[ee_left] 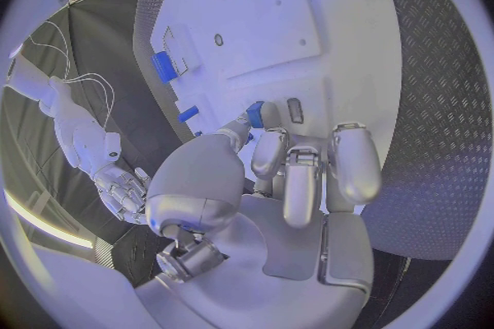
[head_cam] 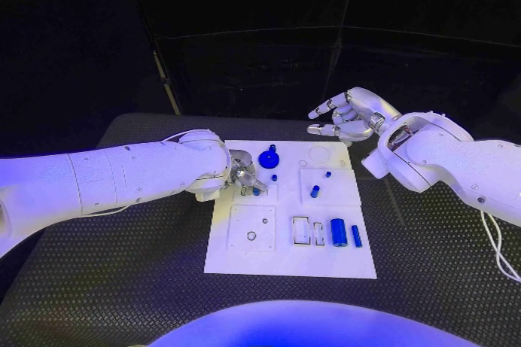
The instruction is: Assemble the parts on the task board
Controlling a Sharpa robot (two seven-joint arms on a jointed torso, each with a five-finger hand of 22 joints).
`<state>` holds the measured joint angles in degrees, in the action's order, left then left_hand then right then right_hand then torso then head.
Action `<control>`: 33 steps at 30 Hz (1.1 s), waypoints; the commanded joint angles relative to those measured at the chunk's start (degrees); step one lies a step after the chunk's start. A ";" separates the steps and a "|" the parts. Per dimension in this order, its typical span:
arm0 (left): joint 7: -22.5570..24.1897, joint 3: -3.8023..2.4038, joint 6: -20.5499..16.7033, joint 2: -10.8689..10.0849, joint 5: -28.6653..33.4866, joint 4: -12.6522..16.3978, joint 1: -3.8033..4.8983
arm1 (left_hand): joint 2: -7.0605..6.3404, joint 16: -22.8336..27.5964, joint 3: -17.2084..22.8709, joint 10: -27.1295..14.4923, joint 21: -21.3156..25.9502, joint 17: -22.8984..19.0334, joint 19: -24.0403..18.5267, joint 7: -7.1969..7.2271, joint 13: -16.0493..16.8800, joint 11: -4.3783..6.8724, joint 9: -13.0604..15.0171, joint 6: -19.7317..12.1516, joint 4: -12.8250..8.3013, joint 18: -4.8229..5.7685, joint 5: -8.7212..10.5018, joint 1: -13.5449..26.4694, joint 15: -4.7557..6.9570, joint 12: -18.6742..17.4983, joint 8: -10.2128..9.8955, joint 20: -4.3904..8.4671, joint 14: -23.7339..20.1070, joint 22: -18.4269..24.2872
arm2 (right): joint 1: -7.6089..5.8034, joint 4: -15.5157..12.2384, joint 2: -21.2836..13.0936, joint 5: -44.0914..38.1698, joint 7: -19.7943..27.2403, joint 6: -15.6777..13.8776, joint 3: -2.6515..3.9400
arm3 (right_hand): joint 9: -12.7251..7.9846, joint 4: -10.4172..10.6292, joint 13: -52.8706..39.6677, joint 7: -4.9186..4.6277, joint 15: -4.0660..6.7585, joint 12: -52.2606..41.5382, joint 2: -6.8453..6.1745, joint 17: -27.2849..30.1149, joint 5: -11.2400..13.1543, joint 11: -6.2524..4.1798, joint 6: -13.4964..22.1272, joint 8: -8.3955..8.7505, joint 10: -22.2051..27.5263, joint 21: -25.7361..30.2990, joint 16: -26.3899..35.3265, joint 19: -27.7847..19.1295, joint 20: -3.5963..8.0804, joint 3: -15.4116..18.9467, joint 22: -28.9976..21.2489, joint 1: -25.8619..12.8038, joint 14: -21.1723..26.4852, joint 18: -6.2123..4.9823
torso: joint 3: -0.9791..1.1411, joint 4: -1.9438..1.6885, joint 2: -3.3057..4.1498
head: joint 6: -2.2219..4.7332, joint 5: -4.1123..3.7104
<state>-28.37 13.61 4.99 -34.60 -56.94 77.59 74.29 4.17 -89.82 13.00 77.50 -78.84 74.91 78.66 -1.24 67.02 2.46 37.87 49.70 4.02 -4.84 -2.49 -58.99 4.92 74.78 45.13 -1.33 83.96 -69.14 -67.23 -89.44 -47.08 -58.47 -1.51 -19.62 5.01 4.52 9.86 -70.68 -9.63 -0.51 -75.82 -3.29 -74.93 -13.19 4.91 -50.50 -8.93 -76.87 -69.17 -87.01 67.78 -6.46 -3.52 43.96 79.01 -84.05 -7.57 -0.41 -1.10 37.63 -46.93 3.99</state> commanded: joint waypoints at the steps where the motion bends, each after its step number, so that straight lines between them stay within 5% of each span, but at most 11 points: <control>1: -0.72 0.09 1.50 0.02 -0.33 -0.11 -0.07 | -0.13 -0.18 -0.59 0.53 0.04 15.09 0.09 -0.12 0.08 -0.03 0.12 0.46 0.04 0.47 -0.18 0.79 0.56 0.39 0.32 0.36 6.04 -0.11 | -0.10 -0.11 0.01 0.10 0.35 0.40 0.03 | 0.08 -0.03 0.05 0.07 0.25 0.09 0.04 -7.04 0.08 -0.33 -0.52 -0.18 0.17 0.23 0.29 -0.48 0.06 0.38 -0.05 -0.29 -4.09 -0.53 | -0.02 -0.06 -0.01 | 0.00 -0.01; 12: -0.69 0.09 0.96 -0.18 -0.33 -0.34 -0.07 | -2.37 -0.18 -6.75 0.61 0.08 15.09 0.26 -0.03 0.08 0.03 0.61 0.64 3.48 0.50 -0.18 4.97 0.62 0.42 0.58 0.43 6.04 -0.33 | -0.09 -0.03 0.04 0.21 0.43 0.31 0.03 | 0.06 0.27 0.25 0.09 0.27 0.22 0.00 -6.52 0.19 -0.35 -0.47 -0.27 0.30 0.58 0.52 -0.80 0.09 0.70 -0.73 -0.60 -3.97 -0.65 | -0.03 -0.02 -0.01 | 0.02 -0.07; 29: -0.59 -0.05 -1.94 -1.24 0.08 1.35 -0.18 | -1.61 -0.18 -11.83 0.52 0.24 15.09 0.32 0.09 -0.06 0.15 1.10 0.36 6.84 0.49 -0.17 5.61 0.80 0.34 0.69 0.61 6.04 -0.33 | -0.08 0.50 0.32 0.44 0.66 0.41 0.03 | 0.04 0.40 0.36 0.09 0.28 0.30 -0.02 -6.32 0.21 -0.35 -0.39 -0.29 0.38 0.73 0.62 -0.94 0.10 0.84 -1.01 -0.72 -3.92 -0.69 | -0.02 -0.09 -0.06 | 0.34 -0.34; 33: -0.60 -0.71 -2.09 -2.05 0.42 2.36 -0.17 | -1.59 -0.18 -12.52 0.31 0.41 15.09 0.18 0.01 -0.39 0.11 1.11 0.07 7.13 0.43 -0.17 5.27 0.77 0.11 0.54 0.61 6.04 -0.08 | -0.07 0.64 0.39 0.49 0.70 0.47 0.03 | 0.03 0.48 0.36 0.09 0.28 0.31 -0.03 -6.22 0.21 -0.35 -0.34 -0.29 0.38 0.79 0.67 -0.98 0.10 0.92 -1.10 -0.80 -3.90 -0.70 | -0.02 -0.06 -0.08 | 0.52 -0.31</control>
<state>-28.64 13.11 3.86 -36.49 -56.88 79.56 73.98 2.44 -89.82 0.79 77.91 -78.70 74.91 78.85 -1.24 66.75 2.46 38.92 50.08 11.20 -4.85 -2.49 -53.63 5.33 75.01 45.56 -1.13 83.95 -69.36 -67.21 -88.79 -46.75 -58.27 -1.41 -19.47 5.01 4.52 10.37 -70.41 -9.43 -0.51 -75.82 -3.48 -74.92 -13.19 4.70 -50.70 -8.93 -76.66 -68.54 -86.54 67.14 -6.24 -3.01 42.90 78.83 -84.05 -7.57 -0.44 -1.16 37.57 -46.48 3.62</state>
